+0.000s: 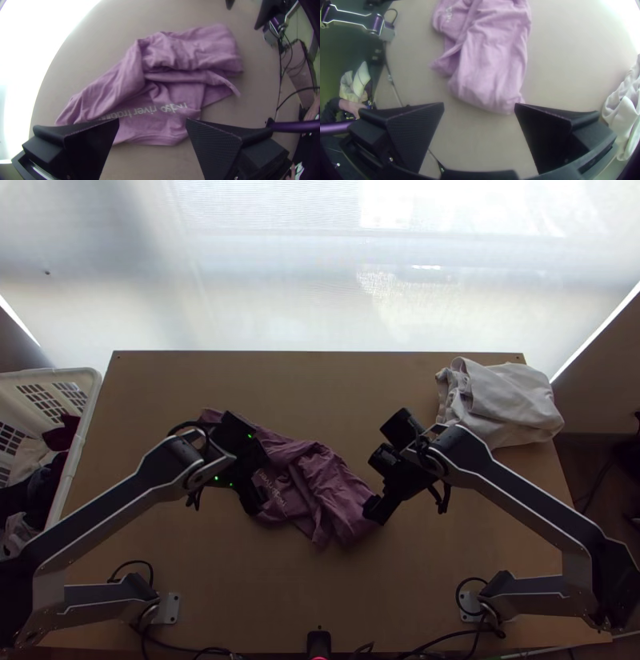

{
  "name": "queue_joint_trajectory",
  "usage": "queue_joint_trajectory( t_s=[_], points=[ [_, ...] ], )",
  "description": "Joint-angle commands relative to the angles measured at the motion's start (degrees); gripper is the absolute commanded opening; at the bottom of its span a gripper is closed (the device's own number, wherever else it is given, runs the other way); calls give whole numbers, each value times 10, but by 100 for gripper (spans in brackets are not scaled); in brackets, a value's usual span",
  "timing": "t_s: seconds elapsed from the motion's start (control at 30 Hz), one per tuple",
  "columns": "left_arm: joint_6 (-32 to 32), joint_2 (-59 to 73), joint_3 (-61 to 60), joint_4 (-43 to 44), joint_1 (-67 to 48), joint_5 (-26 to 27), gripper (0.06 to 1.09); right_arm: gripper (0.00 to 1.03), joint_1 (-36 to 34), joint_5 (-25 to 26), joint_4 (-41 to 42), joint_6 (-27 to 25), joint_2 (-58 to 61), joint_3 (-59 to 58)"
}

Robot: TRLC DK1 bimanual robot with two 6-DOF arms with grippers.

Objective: Fold the t-shirt

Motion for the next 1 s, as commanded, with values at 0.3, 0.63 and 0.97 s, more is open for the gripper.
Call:
queue_joint_trajectory(
  t_s=[0.3,0.63,0.97],
  points=[
    [25,55,-115,92,-146,-146,101,98,53,13,43,8,3,-73],
    [20,83,-136,160,-145,-188,100,93,52,45,92,11,9,-108],
    [17,92,-163,197,-124,-187,41,70,49,52,167,13,46,-119]
  ],
)
